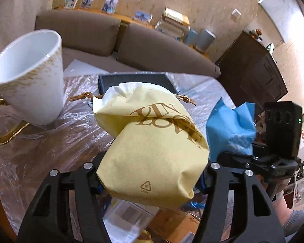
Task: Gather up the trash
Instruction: 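Carry both bags off the table edge toward the white trash bin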
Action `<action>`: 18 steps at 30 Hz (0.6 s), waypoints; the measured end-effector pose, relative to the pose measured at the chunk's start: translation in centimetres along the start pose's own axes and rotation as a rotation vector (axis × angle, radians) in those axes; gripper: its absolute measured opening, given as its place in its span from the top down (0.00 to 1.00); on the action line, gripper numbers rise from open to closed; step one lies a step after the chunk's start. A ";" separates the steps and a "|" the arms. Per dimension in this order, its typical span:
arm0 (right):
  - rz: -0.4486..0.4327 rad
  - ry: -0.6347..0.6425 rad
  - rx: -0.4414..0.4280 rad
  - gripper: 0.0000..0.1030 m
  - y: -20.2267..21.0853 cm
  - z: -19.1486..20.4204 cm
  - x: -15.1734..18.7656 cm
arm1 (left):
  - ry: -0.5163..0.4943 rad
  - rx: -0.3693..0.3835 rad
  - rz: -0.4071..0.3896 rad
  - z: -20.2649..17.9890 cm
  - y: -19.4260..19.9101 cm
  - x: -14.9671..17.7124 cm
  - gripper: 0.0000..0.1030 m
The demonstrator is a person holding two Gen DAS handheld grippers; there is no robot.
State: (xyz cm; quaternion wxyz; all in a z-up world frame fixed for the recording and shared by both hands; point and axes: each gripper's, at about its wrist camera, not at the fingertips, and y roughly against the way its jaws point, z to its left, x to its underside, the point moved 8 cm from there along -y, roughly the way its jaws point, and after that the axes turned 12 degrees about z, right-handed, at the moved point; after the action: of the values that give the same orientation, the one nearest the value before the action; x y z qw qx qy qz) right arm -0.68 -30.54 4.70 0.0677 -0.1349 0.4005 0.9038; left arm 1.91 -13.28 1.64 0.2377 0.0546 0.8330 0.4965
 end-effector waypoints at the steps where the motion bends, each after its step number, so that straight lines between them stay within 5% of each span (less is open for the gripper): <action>1: -0.003 0.000 0.000 0.46 0.3 0.0 0.1 | -0.001 -0.002 -0.016 -0.2 0.5 0.3 0.38; 9: -0.099 0.020 0.083 0.48 3.0 1.1 1.2 | 0.008 -0.101 -0.158 -1.7 3.9 2.3 0.38; 14: -0.160 0.066 0.222 0.49 5.6 2.3 2.4 | 0.002 -0.129 -0.200 -3.0 5.2 3.9 0.38; 18: -0.184 0.089 0.242 0.49 7.4 3.7 4.4 | 0.009 -0.128 -0.220 -4.1 5.8 5.2 0.38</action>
State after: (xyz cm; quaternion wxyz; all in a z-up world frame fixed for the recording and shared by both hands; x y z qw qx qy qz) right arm -7.30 -32.66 11.00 0.1483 -0.2018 0.4950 0.8320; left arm -5.40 -11.93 6.39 0.2901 -0.0545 0.8017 0.5198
